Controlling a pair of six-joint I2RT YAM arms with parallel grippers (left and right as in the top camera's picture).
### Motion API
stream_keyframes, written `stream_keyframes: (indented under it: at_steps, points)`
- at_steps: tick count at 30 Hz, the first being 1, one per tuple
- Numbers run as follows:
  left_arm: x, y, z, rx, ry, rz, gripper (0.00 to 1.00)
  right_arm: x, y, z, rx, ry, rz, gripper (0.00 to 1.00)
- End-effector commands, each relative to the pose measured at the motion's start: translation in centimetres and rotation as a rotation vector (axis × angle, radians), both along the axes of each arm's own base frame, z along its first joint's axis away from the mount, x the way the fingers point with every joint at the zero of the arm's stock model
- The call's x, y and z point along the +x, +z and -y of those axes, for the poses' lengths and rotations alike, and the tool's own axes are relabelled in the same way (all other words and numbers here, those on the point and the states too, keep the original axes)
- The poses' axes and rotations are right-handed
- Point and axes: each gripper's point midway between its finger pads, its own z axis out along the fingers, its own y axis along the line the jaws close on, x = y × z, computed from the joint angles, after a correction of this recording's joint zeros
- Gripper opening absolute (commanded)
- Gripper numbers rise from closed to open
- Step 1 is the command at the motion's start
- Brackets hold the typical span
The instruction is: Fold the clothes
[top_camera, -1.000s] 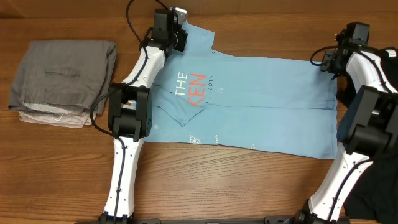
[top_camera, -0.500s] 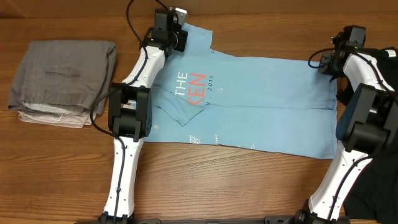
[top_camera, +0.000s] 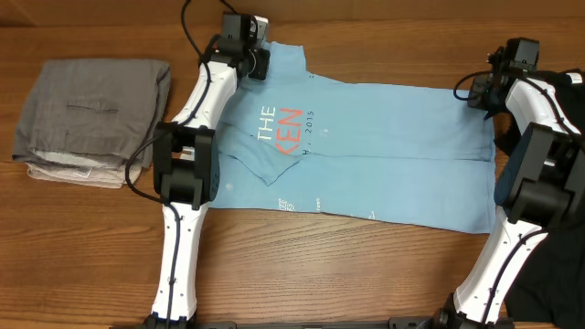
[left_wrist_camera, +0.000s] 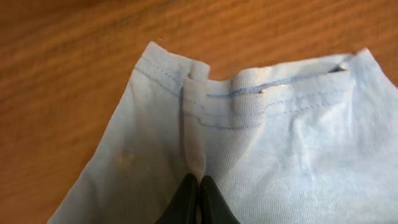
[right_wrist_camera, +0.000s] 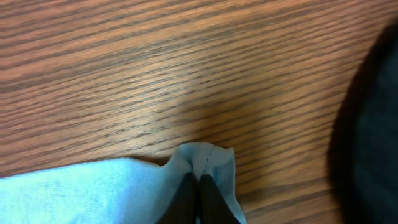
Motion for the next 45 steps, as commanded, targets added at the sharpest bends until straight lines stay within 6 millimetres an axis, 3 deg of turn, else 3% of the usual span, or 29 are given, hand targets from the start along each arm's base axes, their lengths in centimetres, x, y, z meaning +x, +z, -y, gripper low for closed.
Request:
stream_keyframes:
  at_steps: [1, 12, 18, 23, 28, 32, 37, 40, 45]
  points:
    - [-0.8, 3.6, -1.2, -0.021, 0.066, -0.013, 0.04, -0.8, -2.0, -1.3, 0.073, 0.008, -0.042, 0.04]
    - [-4.3, 5.7, -1.6, -0.183, 0.126, -0.182, 0.04, -2.3, -2.5, -1.8, 0.097, -0.031, -0.107, 0.04]
    - [-5.1, 8.8, -1.8, -0.199, 0.12, -0.171, 0.04, -2.3, -1.6, -1.8, 0.097, -0.032, -0.119, 0.04]
    - [-6.1, 12.0, -1.8, -0.202, 0.116, -0.155, 0.04, -1.9, 1.7, -1.9, 0.102, -0.026, -0.11, 0.04]
    - [-7.7, 11.2, -2.0, -0.188, 0.124, -0.229, 0.04, -2.1, 5.5, -2.7, 0.129, -0.01, -0.07, 0.04]
    - [-8.4, 11.1, -2.6, -0.183, 0.136, -0.258, 0.04, -2.3, 9.8, -3.9, 0.192, 0.022, 0.006, 0.04]
    - [-9.6, 10.7, -2.9, -0.173, 0.144, -0.311, 0.04, -4.0, 14.1, -4.5, 0.197, 0.028, 0.035, 0.04]
    - [-10.2, 10.6, -3.0, -0.169, 0.147, -0.334, 0.04, -5.5, 15.2, -4.9, 0.225, -0.011, 0.01, 0.04]
    - [-11.8, 11.0, -3.2, -0.159, 0.153, -0.385, 0.04, -8.7, 15.3, -5.1, 0.268, -0.068, -0.086, 0.04]
